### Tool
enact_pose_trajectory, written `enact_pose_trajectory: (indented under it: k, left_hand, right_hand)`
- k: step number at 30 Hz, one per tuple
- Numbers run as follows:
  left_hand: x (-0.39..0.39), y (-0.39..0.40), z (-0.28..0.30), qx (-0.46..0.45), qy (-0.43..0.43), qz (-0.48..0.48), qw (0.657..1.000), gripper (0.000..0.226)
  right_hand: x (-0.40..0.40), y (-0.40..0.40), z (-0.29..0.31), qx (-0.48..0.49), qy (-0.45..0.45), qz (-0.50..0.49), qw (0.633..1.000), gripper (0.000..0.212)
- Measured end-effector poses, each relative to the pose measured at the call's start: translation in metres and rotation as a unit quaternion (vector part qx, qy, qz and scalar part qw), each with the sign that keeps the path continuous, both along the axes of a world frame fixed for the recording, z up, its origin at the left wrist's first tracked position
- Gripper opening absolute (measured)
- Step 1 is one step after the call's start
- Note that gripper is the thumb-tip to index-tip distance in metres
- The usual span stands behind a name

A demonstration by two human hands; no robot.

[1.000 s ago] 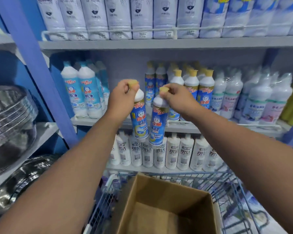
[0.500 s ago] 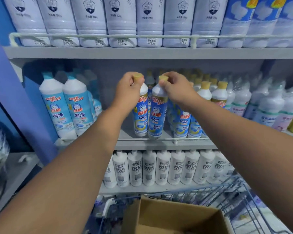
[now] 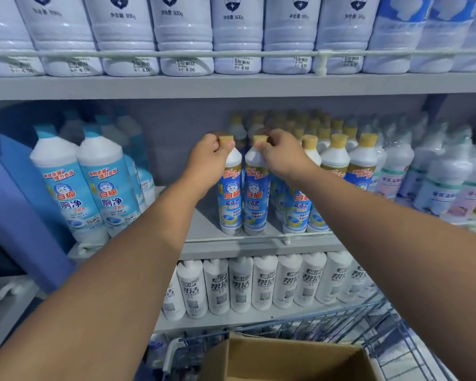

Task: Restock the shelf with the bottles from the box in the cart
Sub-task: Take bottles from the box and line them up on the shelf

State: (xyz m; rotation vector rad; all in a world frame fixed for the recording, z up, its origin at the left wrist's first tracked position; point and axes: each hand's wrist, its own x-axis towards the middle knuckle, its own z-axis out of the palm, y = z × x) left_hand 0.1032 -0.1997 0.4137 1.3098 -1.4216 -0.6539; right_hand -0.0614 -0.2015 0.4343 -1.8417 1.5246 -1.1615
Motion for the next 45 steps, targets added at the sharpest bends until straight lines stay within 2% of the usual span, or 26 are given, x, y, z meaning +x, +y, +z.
enact_pose_trajectory:
  k: [3, 4, 7, 9, 12, 14, 20, 27, 30, 32, 33, 34, 36, 42, 45]
  left_hand:
    - [0.0, -0.004, -0.003, -0.003, -0.001, -0.015, 1.0, 0.009]
    - [0.001, -0.004, -0.006, 0.001, -0.008, -0.021, 1.0, 0.012]
    - [0.005, 0.004, -0.027, 0.002, 0.012, -0.044, 0.999, 0.035]
    - [0.005, 0.017, -0.05, 0.025, 0.02, -0.029, 0.999, 0.053]
    - [-0.002, 0.036, -0.084, 0.081, -0.095, 0.045, 0.991, 0.059]
    - [-0.003, 0.036, -0.102, 0.101, -0.133, 0.074, 0.983, 0.054]
    - [-0.003, 0.018, -0.115, 0.098, -0.124, 0.072, 0.985, 0.041]
    - [-0.008, 0.0, -0.12, 0.084, -0.177, 0.036, 0.98, 0.052]
    - [-0.011, -0.007, -0.12, 0.093, -0.204, 0.03, 0.974, 0.051]
    - [-0.012, -0.014, -0.117, 0.103, -0.198, 0.027, 0.974, 0.051]
    - [-0.013, -0.018, -0.116, 0.106, -0.19, 0.023, 0.976, 0.052]
    - [-0.014, -0.023, -0.117, 0.105, -0.18, 0.022, 0.978, 0.052]
    - [-0.015, -0.03, -0.119, 0.099, -0.156, 0.024, 0.983, 0.053]
    - [-0.014, -0.043, -0.124, 0.096, -0.154, 0.03, 0.983, 0.051]
    - [-0.01, -0.048, -0.125, 0.098, -0.148, 0.02, 0.984, 0.049]
  right_hand:
    - [0.0, 0.005, -0.008, -0.024, 0.005, -0.006, 1.0, 0.022]
    - [0.001, 0.008, -0.015, -0.037, -0.003, -0.009, 0.999, 0.022]
    - [0.004, 0.024, -0.06, -0.088, -0.049, -0.008, 0.995, 0.041]
    - [0.008, 0.032, -0.102, -0.069, -0.059, -0.03, 0.995, 0.049]
    - [0.015, 0.036, -0.142, -0.008, -0.018, -0.09, 0.996, 0.053]
    - [0.017, 0.035, -0.15, 0.004, 0.011, -0.122, 0.992, 0.054]
    - [0.024, 0.019, -0.155, 0.041, 0.058, -0.147, 0.987, 0.047]
    - [0.028, -0.005, -0.15, 0.089, 0.095, -0.166, 0.977, 0.033]
    - [0.026, -0.013, -0.15, 0.095, 0.144, -0.158, 0.972, 0.018]
    - [0.026, -0.018, -0.15, 0.1, 0.143, -0.152, 0.973, 0.005]
    - [0.027, -0.022, -0.152, 0.113, 0.145, -0.149, 0.972, 0.009]
    - [0.029, -0.024, -0.151, 0.138, 0.11, -0.155, 0.972, 0.016]
    - [0.03, -0.03, -0.152, 0.134, 0.082, -0.167, 0.973, 0.024]
    - [0.033, -0.039, -0.145, 0.149, 0.153, -0.16, 0.964, 0.026]
    - [0.033, -0.044, -0.144, 0.157, 0.144, -0.171, 0.962, 0.025]
